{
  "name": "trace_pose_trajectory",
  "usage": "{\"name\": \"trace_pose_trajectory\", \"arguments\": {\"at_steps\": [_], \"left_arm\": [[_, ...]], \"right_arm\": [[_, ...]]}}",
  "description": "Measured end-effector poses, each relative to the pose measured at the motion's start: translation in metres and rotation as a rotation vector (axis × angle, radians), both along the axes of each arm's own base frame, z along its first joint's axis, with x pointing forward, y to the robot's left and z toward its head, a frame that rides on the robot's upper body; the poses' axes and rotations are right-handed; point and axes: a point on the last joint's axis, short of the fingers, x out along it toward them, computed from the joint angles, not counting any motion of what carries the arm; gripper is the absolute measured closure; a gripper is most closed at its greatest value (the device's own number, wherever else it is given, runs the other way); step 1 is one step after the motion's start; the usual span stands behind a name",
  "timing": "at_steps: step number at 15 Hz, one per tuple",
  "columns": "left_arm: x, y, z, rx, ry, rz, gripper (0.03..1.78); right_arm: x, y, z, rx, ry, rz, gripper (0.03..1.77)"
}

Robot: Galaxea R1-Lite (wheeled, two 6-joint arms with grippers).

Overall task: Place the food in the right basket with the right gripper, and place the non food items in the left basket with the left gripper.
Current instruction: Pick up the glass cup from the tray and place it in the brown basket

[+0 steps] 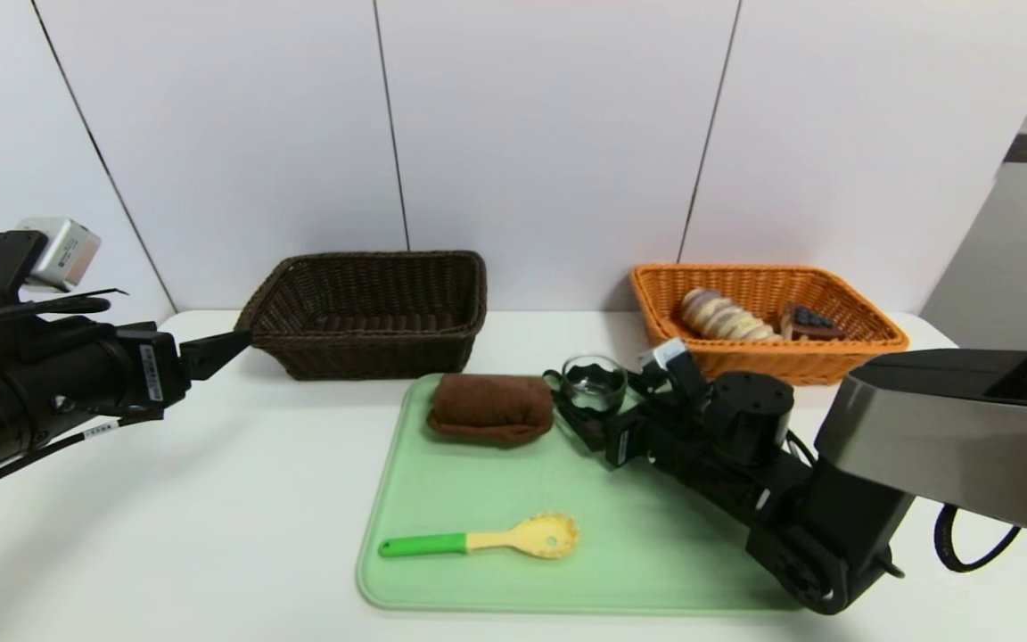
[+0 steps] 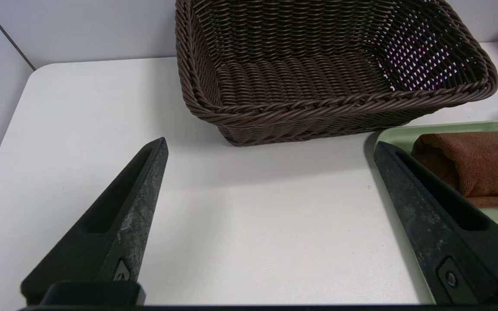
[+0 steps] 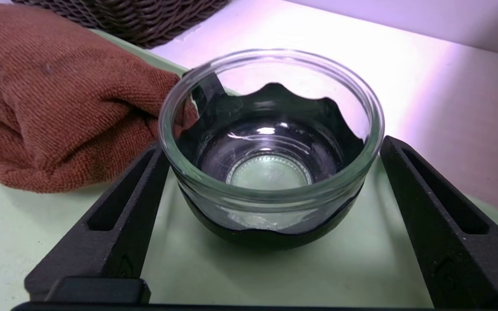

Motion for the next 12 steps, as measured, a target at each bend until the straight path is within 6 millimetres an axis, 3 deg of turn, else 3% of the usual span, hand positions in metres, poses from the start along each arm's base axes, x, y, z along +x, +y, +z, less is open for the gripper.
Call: {"name": "trace_pose_trajectory", "arguments": {"at_steps": [3,4,9,12], "left_arm": [[0.0,0.0,-0.001,0.001,0.003,0.0,0.12],[0.0,0.0,-0.001,0.0,0.003,0.0,0.12],[0.0,0.0,-0.001,0.003,0.002,-0.001,0.12],[-0.001,0.0,0.0,0.001,0.0,0.0,0.12]], "right_arm": [[0.001,0.001,-0.002,-0.005,0.002,0.001,0.52],[0.001,0.001,-0.002,-0.006,0.001,0.001,0.57],[0.001,0.002,-0.001,-0.006,-0.008,0.005,0.6],[-0.003,0.004,0.015,0.008,-0.047,0.014,0.6]]}}
